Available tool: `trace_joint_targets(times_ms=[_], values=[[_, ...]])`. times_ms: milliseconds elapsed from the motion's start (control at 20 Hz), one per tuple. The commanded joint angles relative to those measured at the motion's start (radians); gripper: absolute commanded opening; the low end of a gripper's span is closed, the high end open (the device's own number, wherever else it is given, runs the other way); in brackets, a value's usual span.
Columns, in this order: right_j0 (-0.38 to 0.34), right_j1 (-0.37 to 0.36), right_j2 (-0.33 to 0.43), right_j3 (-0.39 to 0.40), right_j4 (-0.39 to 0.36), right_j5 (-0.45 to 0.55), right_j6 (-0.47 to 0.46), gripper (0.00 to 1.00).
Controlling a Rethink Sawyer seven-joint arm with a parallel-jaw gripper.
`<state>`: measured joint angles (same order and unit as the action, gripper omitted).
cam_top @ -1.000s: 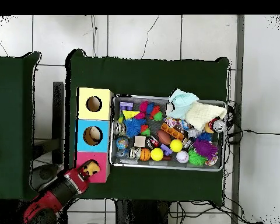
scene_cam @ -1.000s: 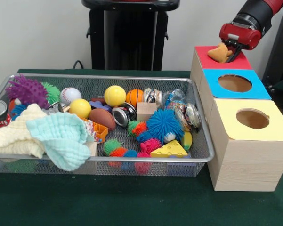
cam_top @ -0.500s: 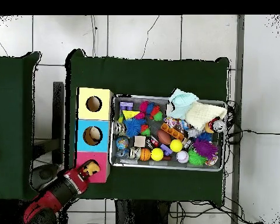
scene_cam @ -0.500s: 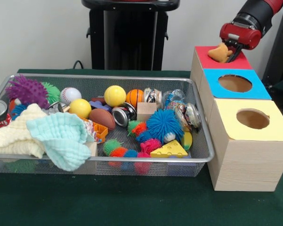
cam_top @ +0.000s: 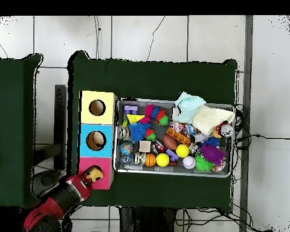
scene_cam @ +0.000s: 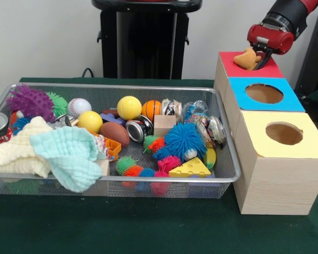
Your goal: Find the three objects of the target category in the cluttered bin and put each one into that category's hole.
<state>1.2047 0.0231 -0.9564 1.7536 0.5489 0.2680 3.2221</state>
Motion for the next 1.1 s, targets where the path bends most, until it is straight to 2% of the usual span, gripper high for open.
trace_joint_targets(times_ms=[50,600,900,1100], values=[[-0.022,-0.074,0.088,-0.026,-0.036,0.005,0.037,1.00],[-0.040,-0.146,0.093,-0.006,-0.090,0.018,0.000,1.00],[-0.042,-0.160,0.095,-0.006,-0.110,0.023,0.008,1.00],[-0.023,-0.179,0.066,0.001,-0.121,0.063,0.017,1.00]])
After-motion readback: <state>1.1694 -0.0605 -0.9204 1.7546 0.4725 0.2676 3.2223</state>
